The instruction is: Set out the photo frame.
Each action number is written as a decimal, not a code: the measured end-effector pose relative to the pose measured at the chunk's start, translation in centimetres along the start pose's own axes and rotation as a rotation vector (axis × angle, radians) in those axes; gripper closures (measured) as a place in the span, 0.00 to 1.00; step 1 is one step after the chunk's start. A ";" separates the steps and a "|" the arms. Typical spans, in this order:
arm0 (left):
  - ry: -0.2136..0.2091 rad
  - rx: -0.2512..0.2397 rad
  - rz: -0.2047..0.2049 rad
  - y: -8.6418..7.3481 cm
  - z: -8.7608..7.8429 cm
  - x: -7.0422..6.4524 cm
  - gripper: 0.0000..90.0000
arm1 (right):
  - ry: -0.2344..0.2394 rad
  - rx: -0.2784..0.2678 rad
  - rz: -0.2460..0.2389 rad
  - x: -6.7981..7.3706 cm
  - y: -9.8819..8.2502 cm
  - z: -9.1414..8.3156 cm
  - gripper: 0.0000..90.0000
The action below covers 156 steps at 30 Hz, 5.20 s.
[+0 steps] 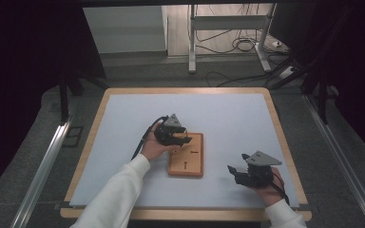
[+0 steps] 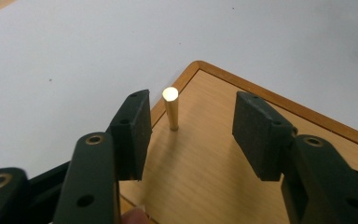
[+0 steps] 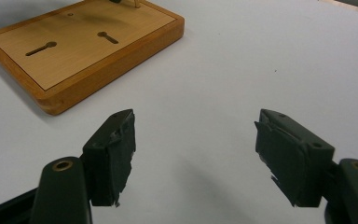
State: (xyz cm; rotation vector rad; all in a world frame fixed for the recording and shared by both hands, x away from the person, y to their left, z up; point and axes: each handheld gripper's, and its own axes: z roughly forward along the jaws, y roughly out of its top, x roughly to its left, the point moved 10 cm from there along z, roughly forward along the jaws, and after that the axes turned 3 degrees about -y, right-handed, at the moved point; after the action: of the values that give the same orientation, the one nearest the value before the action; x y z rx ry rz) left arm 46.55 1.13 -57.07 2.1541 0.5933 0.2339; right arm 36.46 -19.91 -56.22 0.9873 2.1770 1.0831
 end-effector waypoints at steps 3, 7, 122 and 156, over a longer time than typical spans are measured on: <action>-0.009 0.000 0.003 0.3 0.3 0.2 0.57 | -0.001 0.000 0.000 0.0 0.0 0.0 0.32; -0.007 0.011 -0.005 0.1 0.8 0.6 0.64 | -0.001 0.002 -0.005 0.0 -0.1 0.1 0.32; -0.180 0.103 -0.226 0.6 1.7 2.6 0.93 | -0.144 0.011 -0.576 11.3 4.8 6.8 0.31; 0.113 0.038 -0.188 -6.4 -6.8 2.7 0.58 | -0.157 0.003 -0.557 9.8 6.6 5.8 0.49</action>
State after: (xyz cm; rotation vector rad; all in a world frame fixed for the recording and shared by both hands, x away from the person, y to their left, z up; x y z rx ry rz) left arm 44.28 10.56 -58.15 2.1154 0.8663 0.2436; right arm 37.12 -6.78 -55.17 0.4011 2.1322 0.7105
